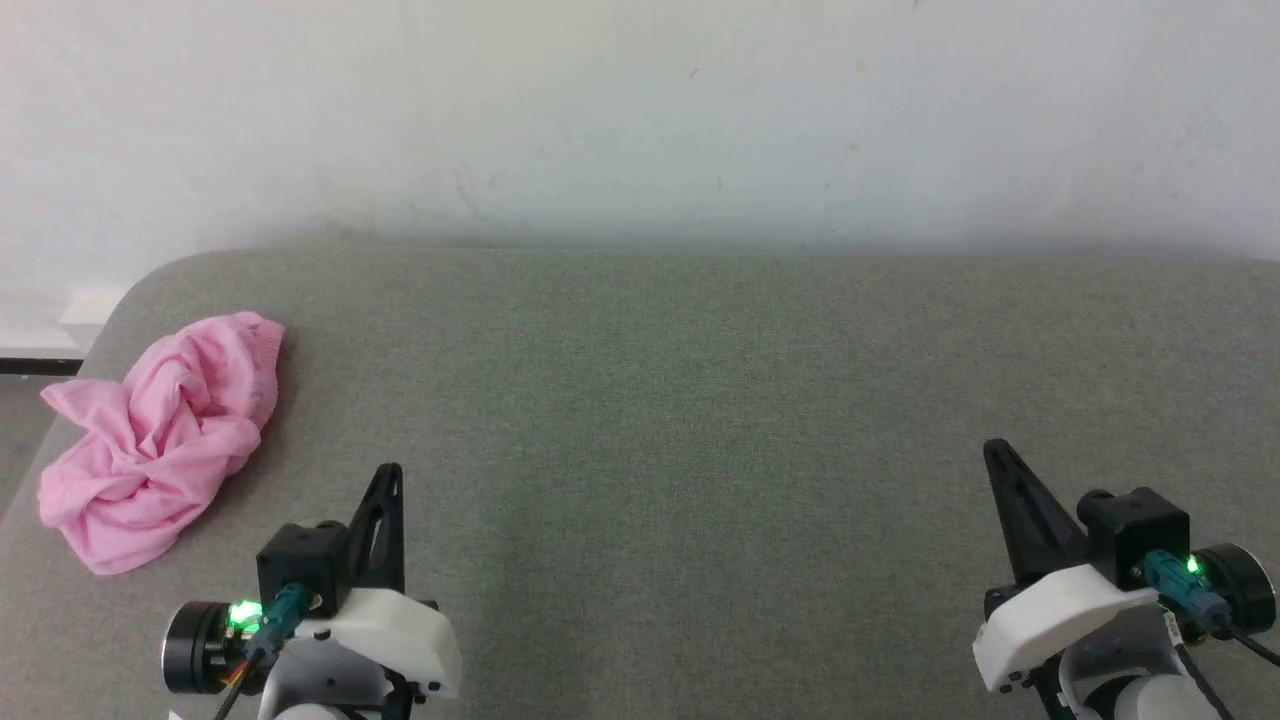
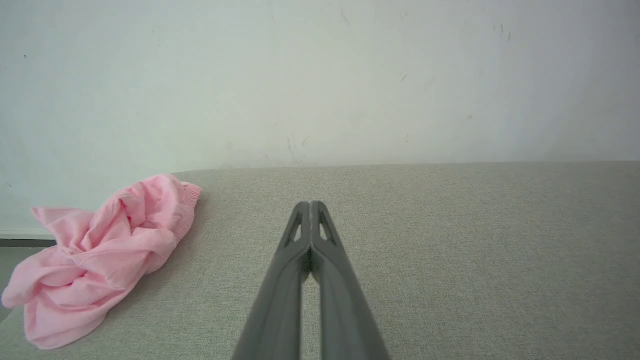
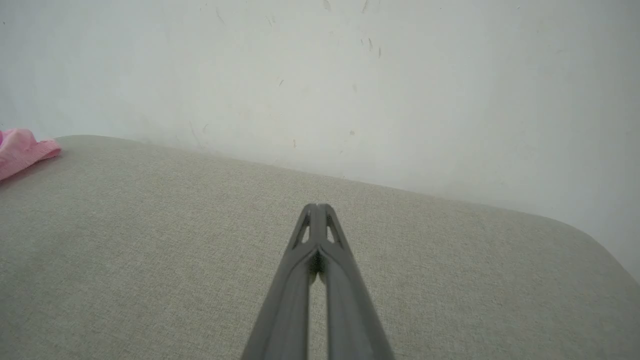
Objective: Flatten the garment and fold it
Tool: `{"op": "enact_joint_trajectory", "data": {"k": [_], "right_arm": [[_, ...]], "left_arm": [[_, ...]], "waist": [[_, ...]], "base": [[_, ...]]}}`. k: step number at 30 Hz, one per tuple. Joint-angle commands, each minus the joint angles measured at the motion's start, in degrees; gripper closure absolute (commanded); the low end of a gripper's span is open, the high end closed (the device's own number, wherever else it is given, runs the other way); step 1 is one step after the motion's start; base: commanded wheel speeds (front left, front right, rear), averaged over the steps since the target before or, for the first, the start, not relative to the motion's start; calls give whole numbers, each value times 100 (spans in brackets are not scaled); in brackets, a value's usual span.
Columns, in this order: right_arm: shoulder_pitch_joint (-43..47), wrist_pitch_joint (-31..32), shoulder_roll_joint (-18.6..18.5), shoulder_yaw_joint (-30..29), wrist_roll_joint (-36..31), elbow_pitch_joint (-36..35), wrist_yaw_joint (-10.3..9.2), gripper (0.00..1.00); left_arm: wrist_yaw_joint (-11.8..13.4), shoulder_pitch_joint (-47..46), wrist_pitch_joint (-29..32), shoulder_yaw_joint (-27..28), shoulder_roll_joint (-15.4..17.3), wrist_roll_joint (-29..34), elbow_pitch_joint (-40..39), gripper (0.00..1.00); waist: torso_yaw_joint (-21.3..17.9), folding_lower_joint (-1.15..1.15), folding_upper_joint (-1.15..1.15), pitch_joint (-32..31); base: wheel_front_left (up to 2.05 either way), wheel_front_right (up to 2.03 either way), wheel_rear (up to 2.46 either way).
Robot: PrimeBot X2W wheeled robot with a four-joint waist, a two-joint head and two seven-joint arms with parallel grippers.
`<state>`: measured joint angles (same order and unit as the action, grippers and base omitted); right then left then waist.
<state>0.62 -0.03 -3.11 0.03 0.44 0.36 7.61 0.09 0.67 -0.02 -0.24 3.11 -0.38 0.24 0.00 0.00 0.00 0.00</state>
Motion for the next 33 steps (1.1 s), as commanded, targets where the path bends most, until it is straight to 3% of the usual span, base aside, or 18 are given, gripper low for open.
{"op": "enact_joint_trajectory", "data": {"k": [1, 4, 5, 33], "right_arm": [[-62, 3, 24, -3, -44, -36, -12, 100], [-62, 3, 24, -3, -44, -36, -12, 100], [0, 0, 0, 0, 0, 0, 0, 0], [74, -284, 0, -84, 101, -35, -1, 0]], "left_arm": [[-9, -67, 2, 24, -24, 38, -24, 100], [-9, -67, 2, 24, -24, 38, -24, 100], [0, 0, 0, 0, -1, 0, 0, 0], [170, 114, -284, -121, 4, -55, 34, 0]], "waist": [[0, 0, 0, 0], [0, 0, 0, 0], [0, 0, 0, 0], [157, 0, 0, -32]], "base": [[0, 0, 0], [0, 0, 0], [0, 0, 0], [0, 0, 0]]}}
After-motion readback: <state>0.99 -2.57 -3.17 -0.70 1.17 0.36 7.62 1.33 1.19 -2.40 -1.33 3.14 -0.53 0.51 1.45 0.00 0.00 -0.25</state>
